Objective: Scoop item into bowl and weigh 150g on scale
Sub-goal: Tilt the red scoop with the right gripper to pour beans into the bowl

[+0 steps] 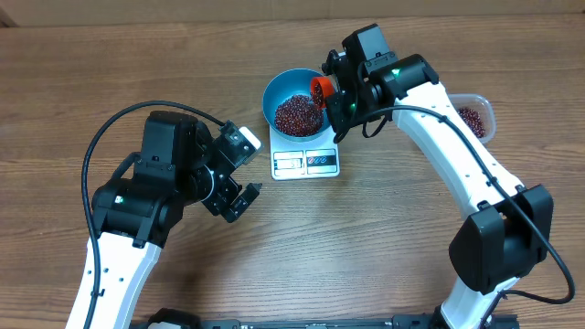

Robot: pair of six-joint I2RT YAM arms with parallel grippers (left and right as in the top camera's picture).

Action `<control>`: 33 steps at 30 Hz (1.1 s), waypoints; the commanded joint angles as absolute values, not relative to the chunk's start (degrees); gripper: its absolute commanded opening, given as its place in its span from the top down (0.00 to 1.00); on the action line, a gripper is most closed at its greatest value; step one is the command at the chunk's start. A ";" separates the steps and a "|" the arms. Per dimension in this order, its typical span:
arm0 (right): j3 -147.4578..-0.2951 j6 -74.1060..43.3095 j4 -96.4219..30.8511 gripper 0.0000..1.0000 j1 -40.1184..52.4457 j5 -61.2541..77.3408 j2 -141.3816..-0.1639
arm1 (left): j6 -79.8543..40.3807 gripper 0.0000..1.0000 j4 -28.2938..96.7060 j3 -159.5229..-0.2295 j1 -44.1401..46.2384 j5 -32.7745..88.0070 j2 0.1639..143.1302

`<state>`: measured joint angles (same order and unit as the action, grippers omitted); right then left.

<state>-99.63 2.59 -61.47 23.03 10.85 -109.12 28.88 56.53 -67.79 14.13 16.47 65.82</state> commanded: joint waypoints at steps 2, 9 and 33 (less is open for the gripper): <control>-101.38 4.40 -61.23 0.96 24.99 6.87 -106.69 | 28.27 0.00 56.34 -69.17 13.85 16.29 66.02; -101.41 6.35 -60.16 0.96 28.03 -0.12 -106.69 | 28.27 0.00 56.34 -69.17 13.85 16.29 66.02; -101.41 12.34 -56.77 0.96 35.62 -21.06 -106.61 | 28.27 0.00 56.34 -69.17 13.85 16.29 66.02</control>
